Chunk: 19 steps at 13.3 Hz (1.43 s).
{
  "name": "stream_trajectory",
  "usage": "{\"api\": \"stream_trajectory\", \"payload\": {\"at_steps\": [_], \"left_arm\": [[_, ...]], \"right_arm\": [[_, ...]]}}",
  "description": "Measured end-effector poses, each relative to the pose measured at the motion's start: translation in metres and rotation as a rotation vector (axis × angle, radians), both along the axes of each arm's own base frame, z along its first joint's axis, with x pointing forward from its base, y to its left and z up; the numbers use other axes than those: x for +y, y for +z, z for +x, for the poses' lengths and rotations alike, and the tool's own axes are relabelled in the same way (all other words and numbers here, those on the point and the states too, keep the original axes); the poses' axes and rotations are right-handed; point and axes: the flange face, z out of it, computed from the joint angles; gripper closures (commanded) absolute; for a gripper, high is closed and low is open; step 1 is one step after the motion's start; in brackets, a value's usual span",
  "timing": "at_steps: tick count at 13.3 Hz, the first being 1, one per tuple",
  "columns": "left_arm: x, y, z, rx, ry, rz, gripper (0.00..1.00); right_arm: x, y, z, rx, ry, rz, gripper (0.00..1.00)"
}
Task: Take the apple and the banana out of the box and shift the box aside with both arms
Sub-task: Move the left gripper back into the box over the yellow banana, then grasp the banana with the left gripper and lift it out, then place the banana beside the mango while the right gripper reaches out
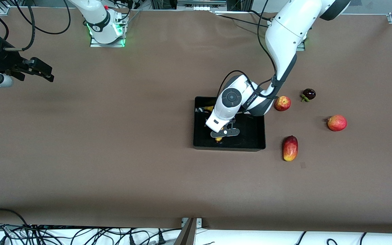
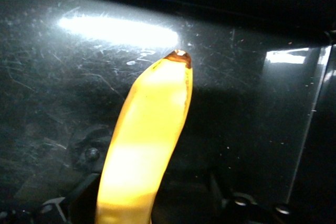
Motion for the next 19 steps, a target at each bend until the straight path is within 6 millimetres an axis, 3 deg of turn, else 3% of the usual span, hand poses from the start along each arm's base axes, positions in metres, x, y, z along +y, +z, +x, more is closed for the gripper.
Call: {"api": "stream_trajectory", "payload": {"at_steps": [2,7,11,15,17,19], "left_arm": [[-0.003,0.006,0.003,-0.009,0.016,-0.006,1.00],[0.004,0.028,0.015,-0.007,0.046,0.014,1.00],[0.034,0.106,0.036,0.003,0.088,0.063,1.00],[0.093,0.186,0.049,0.030,0.084,0.120,1.00],[0.147,0.217,0.059,0.062,-0.050,0.141,0.99],[0.215,0.234,0.074,0.087,-0.180,0.137,0.99]], "right_arm": [[0.000,0.000,0.000,0.000,0.000,0.000,0.00],[0.000,0.000,0.000,0.000,0.000,0.000,0.00],[0.000,0.000,0.000,-0.003,0.000,0.000,0.00],[0.009,0.003,0.003,-0.030,0.015,0.002,0.00],[0.019,0.006,0.003,-0.046,0.031,0.004,0.00],[0.022,0.007,0.006,-0.059,0.033,0.005,0.00]]}}
